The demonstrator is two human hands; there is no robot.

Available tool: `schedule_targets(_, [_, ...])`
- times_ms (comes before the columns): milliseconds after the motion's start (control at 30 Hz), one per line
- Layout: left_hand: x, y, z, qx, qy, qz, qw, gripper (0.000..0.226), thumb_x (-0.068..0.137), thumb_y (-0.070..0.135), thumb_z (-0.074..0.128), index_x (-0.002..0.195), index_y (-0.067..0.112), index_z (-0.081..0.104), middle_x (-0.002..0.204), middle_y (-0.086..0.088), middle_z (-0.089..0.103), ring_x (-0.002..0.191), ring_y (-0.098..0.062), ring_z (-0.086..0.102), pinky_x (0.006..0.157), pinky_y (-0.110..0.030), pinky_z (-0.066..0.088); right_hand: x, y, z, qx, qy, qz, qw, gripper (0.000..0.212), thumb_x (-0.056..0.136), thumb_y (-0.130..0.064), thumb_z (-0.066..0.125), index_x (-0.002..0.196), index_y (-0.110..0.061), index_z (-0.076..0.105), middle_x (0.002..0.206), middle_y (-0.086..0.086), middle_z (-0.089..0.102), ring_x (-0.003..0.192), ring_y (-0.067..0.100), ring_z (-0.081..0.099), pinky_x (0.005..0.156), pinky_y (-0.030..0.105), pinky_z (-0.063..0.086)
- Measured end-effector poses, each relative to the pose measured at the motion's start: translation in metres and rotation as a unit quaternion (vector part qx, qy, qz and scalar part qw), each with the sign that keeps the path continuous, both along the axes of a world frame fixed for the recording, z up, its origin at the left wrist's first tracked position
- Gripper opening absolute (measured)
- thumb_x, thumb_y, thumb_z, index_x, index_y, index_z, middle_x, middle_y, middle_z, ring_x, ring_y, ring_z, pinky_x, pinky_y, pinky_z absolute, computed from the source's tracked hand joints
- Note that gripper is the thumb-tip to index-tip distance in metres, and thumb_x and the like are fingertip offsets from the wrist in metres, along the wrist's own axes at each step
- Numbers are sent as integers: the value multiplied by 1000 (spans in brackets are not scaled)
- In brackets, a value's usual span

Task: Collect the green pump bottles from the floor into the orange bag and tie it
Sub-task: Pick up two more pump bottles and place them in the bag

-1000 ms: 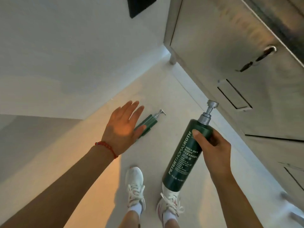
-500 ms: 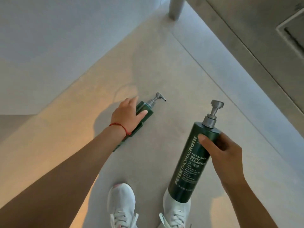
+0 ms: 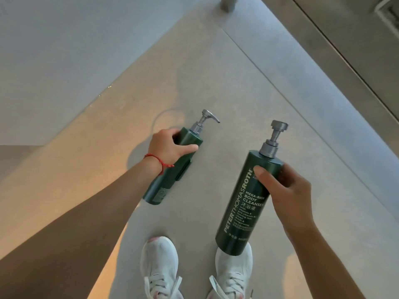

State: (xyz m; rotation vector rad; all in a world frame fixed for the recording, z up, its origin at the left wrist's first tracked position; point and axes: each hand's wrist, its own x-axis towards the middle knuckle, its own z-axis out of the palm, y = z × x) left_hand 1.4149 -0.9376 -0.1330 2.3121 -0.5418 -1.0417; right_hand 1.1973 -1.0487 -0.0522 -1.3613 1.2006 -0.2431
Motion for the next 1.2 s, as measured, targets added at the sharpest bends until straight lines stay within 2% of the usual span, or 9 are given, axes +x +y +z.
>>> schedule_targets(67, [-1,4,19,-56,67,49,995,27,65,28,79,89,22,67,81,9,68,70,-5,62,62,-12,45,0,-3,7,-6,3,-5,1000,15,74,-18,70,87,-25,66,73,-18,71,68,0,65,56,8,47])
schedule_targets(133, [-4,12,58,-86,120,100,984,18,67,22,78,79,29,67,77,13,68,64,0,65,56,-11,49,3,-4,34,3,2,-14,1000,18,73,-20,71,87,-29,65,74,-20,71,71,-1,66,58,7,47])
schedule_targets(300, [-9,25,183,-147,161,159,963,20,69,13,75,83,25,68,68,19,72,66,0,67,56,-10,50,12,-4,136,18,-24,-14,999,19,73,-19,71,87,-31,65,75,-23,71,72,-3,65,58,5,45])
schedule_targets(467, [-11,28,323,-195,145,158,957,23,71,8,73,79,29,69,68,21,71,66,1,66,56,-9,49,22,-7,257,30,-60,6,998,18,72,-16,72,87,-26,68,76,-17,72,72,-1,66,58,7,46])
schedule_targets(633, [-10,21,453,-231,135,165,949,20,72,7,71,88,18,69,68,18,72,67,-2,67,58,-13,51,31,-10,378,45,-94,24,994,16,74,-14,70,87,-24,68,74,-16,73,70,-2,66,57,7,46])
schedule_targets(800, [-13,19,566,-270,94,167,944,24,72,9,71,82,30,66,71,15,71,69,0,66,60,-11,50,32,-11,486,23,-121,33,992,14,74,-14,70,84,-24,68,73,-16,72,68,-1,66,54,7,46])
schedule_targets(1000, [-24,18,671,-310,76,164,934,25,73,5,70,82,28,66,69,17,72,68,2,65,58,-10,49,28,-4,589,-11,-147,32,989,18,72,-16,72,83,-29,67,78,-18,72,73,0,66,58,9,48])
schedule_targets(1133, [-30,13,715,-329,60,138,932,28,71,8,73,83,33,65,81,13,70,71,3,65,59,-9,49,15,0,637,-44,-156,14,987,23,70,-18,73,86,-33,64,81,-23,71,78,-2,65,60,9,48])
schedule_targets(1200, [-29,6,728,-336,64,117,932,29,70,9,74,82,33,66,80,14,70,72,2,66,59,-9,49,8,2,653,-53,-156,-12,986,23,70,-18,73,87,-32,64,80,-19,72,78,-1,66,60,9,49])
